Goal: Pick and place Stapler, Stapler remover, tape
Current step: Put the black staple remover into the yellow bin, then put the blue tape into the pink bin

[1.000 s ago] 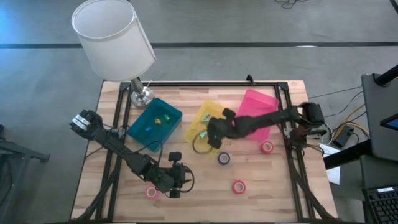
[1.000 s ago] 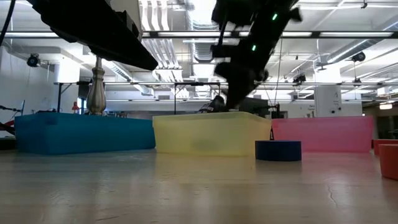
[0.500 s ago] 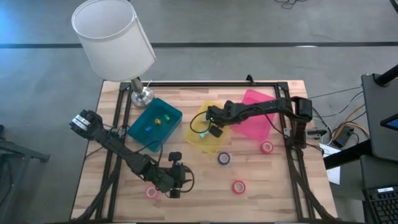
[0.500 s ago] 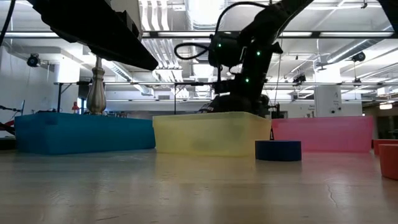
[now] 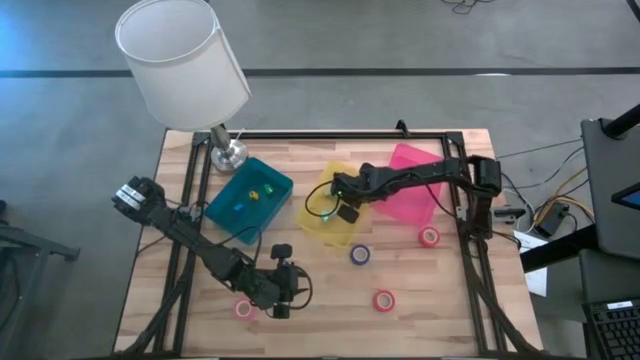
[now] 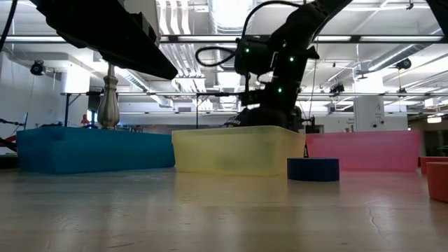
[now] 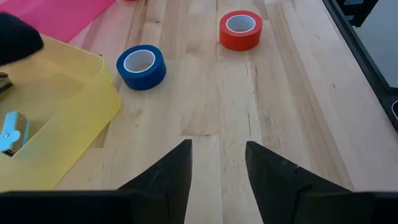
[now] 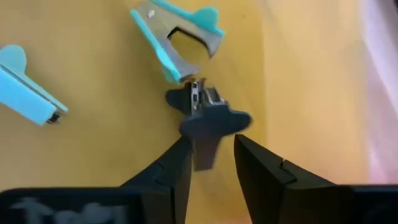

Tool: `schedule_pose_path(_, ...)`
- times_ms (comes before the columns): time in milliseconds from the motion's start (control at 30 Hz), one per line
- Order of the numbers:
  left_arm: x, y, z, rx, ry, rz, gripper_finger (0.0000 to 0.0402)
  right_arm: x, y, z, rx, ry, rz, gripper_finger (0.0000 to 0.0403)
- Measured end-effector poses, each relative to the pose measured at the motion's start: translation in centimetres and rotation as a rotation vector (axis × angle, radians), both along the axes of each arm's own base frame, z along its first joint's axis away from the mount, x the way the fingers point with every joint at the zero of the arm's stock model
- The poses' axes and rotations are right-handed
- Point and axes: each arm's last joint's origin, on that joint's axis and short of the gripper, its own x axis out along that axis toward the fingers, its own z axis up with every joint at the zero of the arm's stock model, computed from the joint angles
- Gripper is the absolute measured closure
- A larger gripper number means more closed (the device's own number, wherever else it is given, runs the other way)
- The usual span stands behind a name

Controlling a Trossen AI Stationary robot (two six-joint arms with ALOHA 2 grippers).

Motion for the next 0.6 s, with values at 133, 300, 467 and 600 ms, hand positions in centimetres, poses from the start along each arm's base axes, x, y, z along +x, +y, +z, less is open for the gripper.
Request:
schedule_pose_path(133,0.0,0.0,0.0,0.0,0.0,0.0,0.025,-0.6,0.2,1.5,0.003,0.009,0.0,0.0277)
schedule_pose_path(300,0.0,0.0,0.0,0.0,0.001,0.0,0.0248,-1.4,1.7,4.2,0.075,-0.024,-0.031,0.0273)
schedule_pose_path(467,0.0,0.0,0.0,-0.006,0.0,0.004,0.0247,-1.9,4.7,6.4,0.159,-0.103,0.017,0.0281)
schedule_pose_path(600,0.0,0.0,0.0,-0.014,0.001,0.009,0.0249,-2.6,7.7,7.9,0.185,-0.163,0.036,0.0291)
